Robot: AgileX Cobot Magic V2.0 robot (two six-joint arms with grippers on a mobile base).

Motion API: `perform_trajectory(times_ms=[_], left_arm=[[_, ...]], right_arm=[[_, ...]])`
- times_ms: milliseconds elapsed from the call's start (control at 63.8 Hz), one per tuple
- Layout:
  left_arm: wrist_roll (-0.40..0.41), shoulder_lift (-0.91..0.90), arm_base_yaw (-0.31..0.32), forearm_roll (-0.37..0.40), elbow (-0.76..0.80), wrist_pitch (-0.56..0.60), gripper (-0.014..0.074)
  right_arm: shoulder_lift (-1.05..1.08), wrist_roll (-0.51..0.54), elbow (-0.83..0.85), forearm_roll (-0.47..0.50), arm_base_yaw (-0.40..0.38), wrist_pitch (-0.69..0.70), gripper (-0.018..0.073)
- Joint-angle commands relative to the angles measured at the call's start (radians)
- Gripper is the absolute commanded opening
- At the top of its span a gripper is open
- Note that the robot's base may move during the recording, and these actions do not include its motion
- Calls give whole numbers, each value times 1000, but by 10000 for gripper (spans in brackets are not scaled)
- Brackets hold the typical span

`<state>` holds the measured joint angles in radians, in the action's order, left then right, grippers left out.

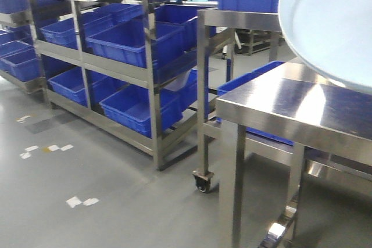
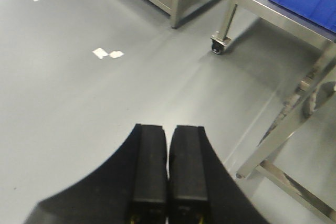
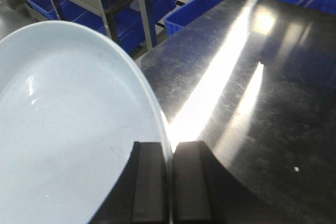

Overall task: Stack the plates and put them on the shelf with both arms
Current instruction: 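Drive the base to the blue-bin shelf holding the plates in the right gripper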

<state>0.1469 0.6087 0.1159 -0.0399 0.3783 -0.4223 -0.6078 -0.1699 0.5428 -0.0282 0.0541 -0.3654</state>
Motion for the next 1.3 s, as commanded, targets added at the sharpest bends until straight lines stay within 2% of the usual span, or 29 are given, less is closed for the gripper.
perform_trajectory(times_ms=[0, 1286], left_arm=[[3, 1, -2, 4, 30, 74, 87], [3, 1, -2, 2, 30, 76, 87]], right_arm=[[-6, 4, 28, -3, -7, 84, 24], [-6, 4, 28, -3, -7, 71, 24]])
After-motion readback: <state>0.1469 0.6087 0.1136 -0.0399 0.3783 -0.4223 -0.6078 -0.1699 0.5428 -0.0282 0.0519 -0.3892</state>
